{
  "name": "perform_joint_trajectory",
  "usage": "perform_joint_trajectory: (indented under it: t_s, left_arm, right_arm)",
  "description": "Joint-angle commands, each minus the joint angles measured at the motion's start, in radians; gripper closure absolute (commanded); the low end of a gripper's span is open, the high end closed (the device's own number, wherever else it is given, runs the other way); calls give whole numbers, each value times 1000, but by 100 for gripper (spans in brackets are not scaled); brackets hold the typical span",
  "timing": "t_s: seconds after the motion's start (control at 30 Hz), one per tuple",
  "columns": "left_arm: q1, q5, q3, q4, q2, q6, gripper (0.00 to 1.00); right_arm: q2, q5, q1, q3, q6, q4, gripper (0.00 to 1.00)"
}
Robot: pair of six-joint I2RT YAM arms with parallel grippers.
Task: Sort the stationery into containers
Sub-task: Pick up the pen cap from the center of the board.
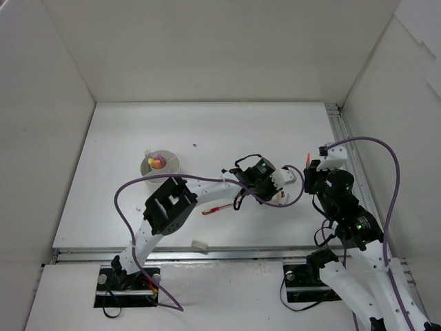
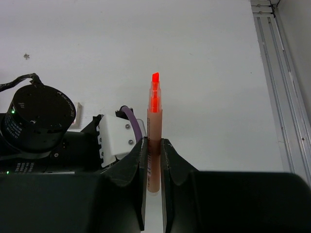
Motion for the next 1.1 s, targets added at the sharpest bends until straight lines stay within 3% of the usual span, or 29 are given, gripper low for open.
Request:
perform_joint_trajectory:
  t_s: [0.0, 0.3, 0.43, 0.6, 0.77, 0.9, 1.07]
  left_arm:
    - [1, -16, 2, 9, -40, 1, 94]
    - [1, -18, -88, 42, -114, -20, 98]
    - [21, -8, -104, 55, -109, -27, 77]
    - [21, 80, -88, 46, -91, 13, 72]
    - [21, 79, -82, 30, -79, 13, 82]
    - [21, 76, -119, 36, -103, 12, 99]
    - [41, 120, -235, 81, -222, 9, 100]
  right_arm:
    - [35, -7, -2, 20, -6, 27, 100]
    - [66, -10, -3, 26, -1, 6, 100]
    - [81, -18, -3, 31, -1, 0, 100]
    - [87, -18, -2, 31, -4, -7, 100]
    - [86, -13, -2, 29, -6, -8, 100]
    - [91, -13, -2, 29, -6, -10, 100]
    - [103, -39, -3, 32, -16, -13, 100]
